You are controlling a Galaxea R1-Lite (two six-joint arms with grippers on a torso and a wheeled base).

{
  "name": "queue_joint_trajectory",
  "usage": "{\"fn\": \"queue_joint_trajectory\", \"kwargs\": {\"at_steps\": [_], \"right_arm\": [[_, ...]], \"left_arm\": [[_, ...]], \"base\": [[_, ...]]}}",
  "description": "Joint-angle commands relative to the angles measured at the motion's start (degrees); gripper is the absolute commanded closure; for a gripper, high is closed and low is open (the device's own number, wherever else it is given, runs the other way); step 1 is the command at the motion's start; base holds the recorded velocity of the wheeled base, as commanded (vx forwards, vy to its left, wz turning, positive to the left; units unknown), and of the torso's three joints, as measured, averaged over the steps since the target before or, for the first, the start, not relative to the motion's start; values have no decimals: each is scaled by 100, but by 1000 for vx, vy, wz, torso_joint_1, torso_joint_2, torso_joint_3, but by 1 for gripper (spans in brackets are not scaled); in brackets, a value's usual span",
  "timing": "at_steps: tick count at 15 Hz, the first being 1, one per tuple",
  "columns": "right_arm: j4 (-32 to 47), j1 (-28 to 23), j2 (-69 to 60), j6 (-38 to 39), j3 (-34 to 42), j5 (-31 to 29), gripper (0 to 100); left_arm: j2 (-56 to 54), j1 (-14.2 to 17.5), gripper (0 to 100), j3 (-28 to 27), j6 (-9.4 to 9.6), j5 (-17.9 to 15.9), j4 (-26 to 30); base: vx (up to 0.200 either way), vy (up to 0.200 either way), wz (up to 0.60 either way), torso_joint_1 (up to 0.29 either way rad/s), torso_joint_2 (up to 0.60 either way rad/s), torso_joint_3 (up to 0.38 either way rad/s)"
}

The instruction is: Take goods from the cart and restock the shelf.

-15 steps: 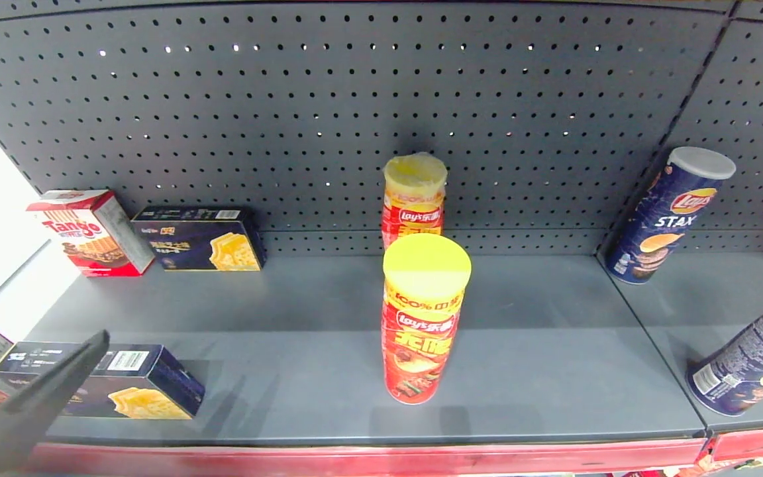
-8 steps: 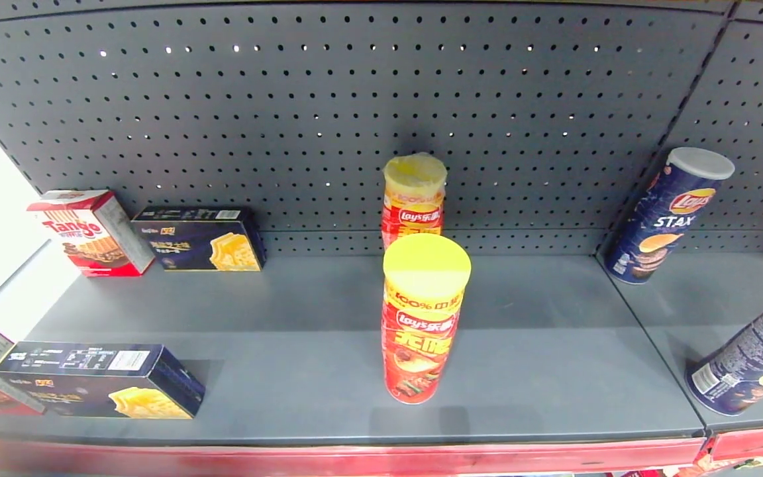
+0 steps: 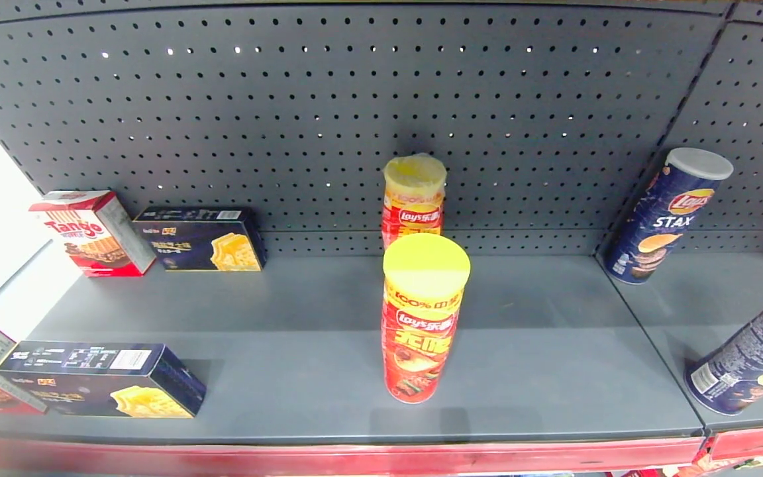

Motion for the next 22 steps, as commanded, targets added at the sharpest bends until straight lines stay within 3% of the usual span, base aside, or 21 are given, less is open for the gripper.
{"fn": "queue_joint_trajectory", "kwargs": {"at_steps": [1, 2, 4, 5, 6, 7, 8, 14, 17, 20, 22], "right_arm": [[-1, 2, 8, -1, 0, 1, 0], [-1, 2, 8, -1, 0, 1, 0], [-1, 2, 8, -1, 0, 1, 0], [-1, 2, 8, -1, 0, 1, 0], [-1, 2, 8, -1, 0, 1, 0], [-1, 2, 8, -1, 0, 1, 0], [-1, 2, 8, -1, 0, 1, 0], [-1, 2, 8, -1, 0, 1, 0], [-1, 2, 8, -1, 0, 1, 0], [-1, 2, 8, -1, 0, 1, 0], [-1, 2, 17, -19, 0, 45, 0]], "left_arm": [[-57, 337, 0, 129, 4, -146, 128], [-31, 319, 0, 129, 92, -146, 216], [-127, -340, 0, 129, -207, 364, 268], [-206, -358, 0, 129, -304, 619, 268], [-532, -270, 0, 129, -383, 1208, 690], [-532, -261, 0, 129, -479, 1419, 638], [-532, -270, 0, 129, -576, 1498, 602], [-532, -270, 0, 120, -638, 1463, 602], [-532, -270, 0, 129, -655, 1832, 594], [-532, -270, 0, 129, -646, 1832, 594], [-532, -270, 0, 129, -796, 1832, 585]], "base": [[0, 0, 0, 0, 0, 0], [0, 0, 0, 0, 0, 0], [0, 0, 0, 0, 0, 0], [0, 0, 0, 0, 0, 0], [0, 0, 0, 0, 0, 0], [0, 0, 0, 0, 0, 0], [0, 0, 0, 0, 0, 0], [0, 0, 0, 0, 0, 0], [0, 0, 0, 0, 0, 0], [0, 0, 0, 0, 0, 0], [0, 0, 0, 0, 0, 0]]}}
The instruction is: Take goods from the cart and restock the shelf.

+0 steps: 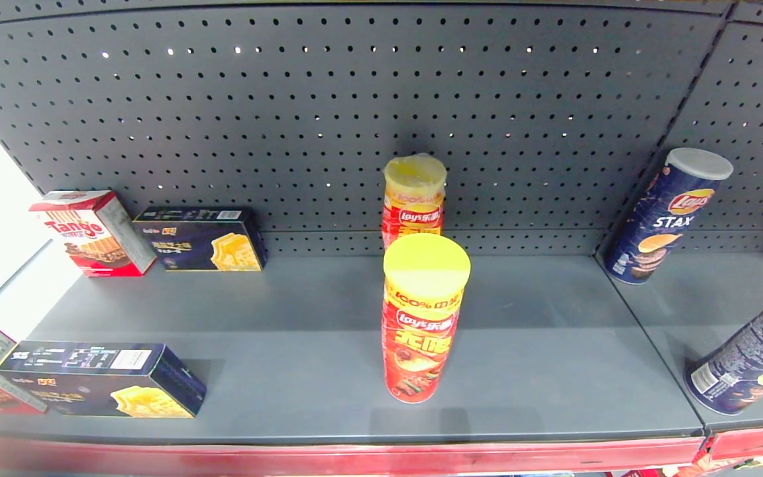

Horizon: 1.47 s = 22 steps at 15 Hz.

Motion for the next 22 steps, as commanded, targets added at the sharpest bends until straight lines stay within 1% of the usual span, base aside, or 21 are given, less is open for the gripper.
{"fn": "queue_joint_trajectory", "kwargs": {"at_steps": [1, 5, 6, 22], "right_arm": [[-1, 2, 15, -4, 0, 20, 0], [-1, 2, 7, 5, 0, 20, 0], [-1, 2, 7, 5, 0, 20, 0], [-1, 2, 15, -13, 0, 37, 0]], "left_arm": [[-2, 1, 0, 0, -61, 2, -4], [-2, 1, 0, 0, -70, 28, -13], [-2, 1, 0, 0, -70, 28, -13], [-2, 1, 0, 0, -61, 2, -13]], "base": [[0, 0, 0, 0, 0, 0], [0, 0, 0, 0, 0, 0], [-200, 0, 0, 7, 7, 2], [0, 0, 0, 0, 0, 0]]}}
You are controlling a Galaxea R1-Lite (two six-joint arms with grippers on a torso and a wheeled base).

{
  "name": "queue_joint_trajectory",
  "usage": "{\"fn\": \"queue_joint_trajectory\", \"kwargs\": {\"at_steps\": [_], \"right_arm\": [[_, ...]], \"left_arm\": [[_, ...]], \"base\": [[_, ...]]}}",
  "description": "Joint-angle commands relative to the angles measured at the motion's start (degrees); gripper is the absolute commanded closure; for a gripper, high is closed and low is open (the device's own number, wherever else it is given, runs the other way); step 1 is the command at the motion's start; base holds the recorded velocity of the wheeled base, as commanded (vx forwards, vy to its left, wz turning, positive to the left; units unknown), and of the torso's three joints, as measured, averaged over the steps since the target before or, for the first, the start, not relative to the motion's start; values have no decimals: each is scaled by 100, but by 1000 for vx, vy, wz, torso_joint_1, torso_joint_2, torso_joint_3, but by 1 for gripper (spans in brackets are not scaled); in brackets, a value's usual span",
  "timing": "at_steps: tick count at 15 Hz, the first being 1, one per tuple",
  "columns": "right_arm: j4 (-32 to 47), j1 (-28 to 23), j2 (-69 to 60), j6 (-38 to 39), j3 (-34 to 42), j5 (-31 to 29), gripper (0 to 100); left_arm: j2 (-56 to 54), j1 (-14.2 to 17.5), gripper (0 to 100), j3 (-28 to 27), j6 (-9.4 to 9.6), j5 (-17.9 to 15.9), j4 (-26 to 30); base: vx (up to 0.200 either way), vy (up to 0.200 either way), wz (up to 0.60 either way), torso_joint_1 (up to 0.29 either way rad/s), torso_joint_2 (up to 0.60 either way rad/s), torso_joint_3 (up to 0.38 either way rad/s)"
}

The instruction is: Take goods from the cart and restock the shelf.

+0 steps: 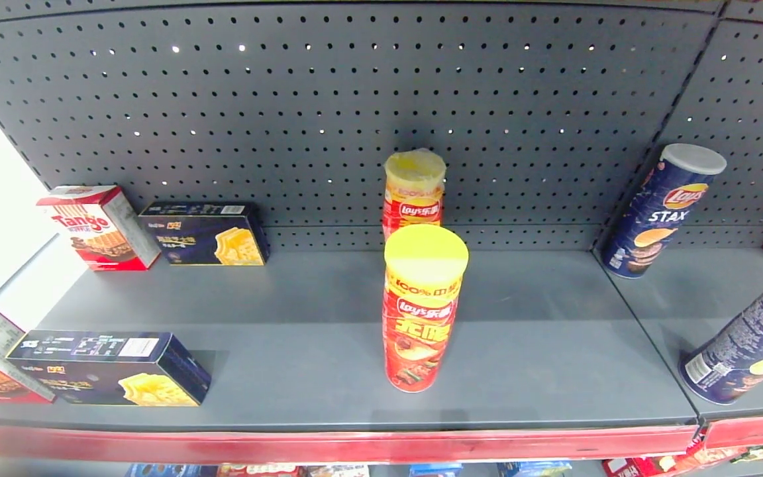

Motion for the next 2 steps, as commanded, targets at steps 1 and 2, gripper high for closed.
{"fn": "queue_joint_trajectory", "kwargs": {"at_steps": [1, 2], "right_arm": [[2, -1, 13, -4, 0, -2, 0], [2, -1, 13, -4, 0, -2, 0]], "left_arm": [[-2, 1, 0, 0, -2, 2, -4], [-2, 1, 0, 0, -2, 2, -4]], "base": [[0, 0, 0, 0, 0, 0], [0, 0, 0, 0, 0, 0]]}}
